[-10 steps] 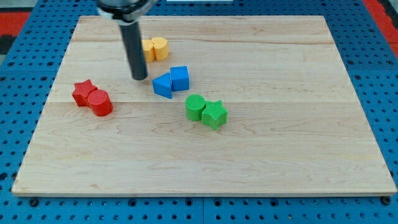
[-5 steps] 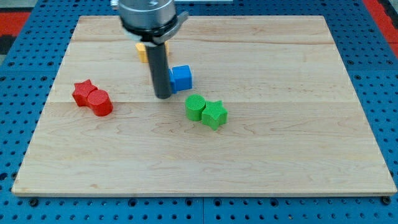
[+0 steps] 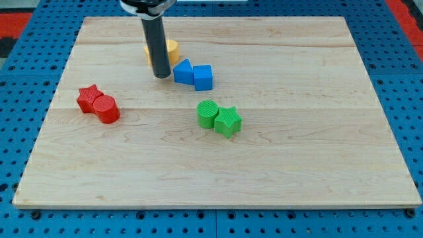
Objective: Move the blue blocks towards the right side of the board
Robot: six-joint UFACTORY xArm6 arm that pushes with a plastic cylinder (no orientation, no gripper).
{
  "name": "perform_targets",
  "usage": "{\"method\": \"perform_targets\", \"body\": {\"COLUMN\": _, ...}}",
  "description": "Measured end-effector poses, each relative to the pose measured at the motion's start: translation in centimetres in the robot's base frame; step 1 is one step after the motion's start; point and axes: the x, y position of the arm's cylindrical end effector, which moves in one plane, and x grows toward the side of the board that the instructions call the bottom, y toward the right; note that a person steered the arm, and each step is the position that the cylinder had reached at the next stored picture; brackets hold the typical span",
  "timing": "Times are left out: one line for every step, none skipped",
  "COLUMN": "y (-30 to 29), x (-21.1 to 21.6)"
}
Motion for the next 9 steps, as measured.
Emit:
{"method": "perform_targets", "body": {"y": 4.4, "x": 0.0}}
{"method": "perform_targets", "body": {"y": 6.2, "x": 0.0}}
{"method": "perform_targets", "body": {"y": 6.0, "x": -0.1}}
{"method": "perform_targets", "body": {"y": 5.7, "x": -0.4}}
{"method": "perform_targets", "body": {"y": 5.7, "x": -0.4}}
{"method": "perform_targets", "body": {"y": 5.8, "x": -0.4}}
{"method": "perform_targets", "body": {"y": 5.8, "x": -0.3}}
{"method": "perform_targets", "body": {"y": 5.8, "x": -0.3}}
{"method": "perform_targets", "body": {"y": 5.8, "x": -0.3}}
